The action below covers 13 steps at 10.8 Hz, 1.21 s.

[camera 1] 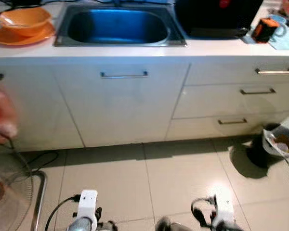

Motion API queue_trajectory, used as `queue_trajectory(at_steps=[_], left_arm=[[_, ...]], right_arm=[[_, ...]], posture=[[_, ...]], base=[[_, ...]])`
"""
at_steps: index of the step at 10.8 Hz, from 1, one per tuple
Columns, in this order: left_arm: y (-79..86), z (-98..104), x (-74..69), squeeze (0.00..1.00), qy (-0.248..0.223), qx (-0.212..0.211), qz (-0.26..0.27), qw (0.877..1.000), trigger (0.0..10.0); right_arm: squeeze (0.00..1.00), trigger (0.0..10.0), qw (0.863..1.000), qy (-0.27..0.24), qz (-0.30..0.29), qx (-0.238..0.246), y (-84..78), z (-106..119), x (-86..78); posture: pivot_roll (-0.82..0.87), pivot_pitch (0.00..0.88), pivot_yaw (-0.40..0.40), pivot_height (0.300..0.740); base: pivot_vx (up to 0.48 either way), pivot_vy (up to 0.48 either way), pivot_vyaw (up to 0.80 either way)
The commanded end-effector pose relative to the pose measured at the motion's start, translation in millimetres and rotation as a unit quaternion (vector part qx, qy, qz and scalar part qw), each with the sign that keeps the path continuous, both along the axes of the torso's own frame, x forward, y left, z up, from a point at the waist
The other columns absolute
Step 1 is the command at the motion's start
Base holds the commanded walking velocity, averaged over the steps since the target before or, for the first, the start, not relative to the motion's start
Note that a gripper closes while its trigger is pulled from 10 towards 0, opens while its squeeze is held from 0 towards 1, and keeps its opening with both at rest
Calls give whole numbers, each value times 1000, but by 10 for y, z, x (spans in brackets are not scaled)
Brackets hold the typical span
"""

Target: Kitchen organization

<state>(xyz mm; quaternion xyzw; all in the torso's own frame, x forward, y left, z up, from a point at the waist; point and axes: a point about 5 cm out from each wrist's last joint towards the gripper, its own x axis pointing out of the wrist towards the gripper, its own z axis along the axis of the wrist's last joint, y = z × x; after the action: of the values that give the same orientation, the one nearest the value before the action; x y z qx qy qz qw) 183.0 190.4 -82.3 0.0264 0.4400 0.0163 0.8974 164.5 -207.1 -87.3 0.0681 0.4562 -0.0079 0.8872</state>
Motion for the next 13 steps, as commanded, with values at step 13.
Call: queue_trajectory(at_steps=[13], left_arm=[[11, -65, -132, 0, 26, 1, 6, 1000, 10000]], right_arm=[[0, 10000, 1000, -12, 1, 0, -32, 39, 70]], posture=[[42, 107, -54, 740]], base=[[0, 0, 0]])
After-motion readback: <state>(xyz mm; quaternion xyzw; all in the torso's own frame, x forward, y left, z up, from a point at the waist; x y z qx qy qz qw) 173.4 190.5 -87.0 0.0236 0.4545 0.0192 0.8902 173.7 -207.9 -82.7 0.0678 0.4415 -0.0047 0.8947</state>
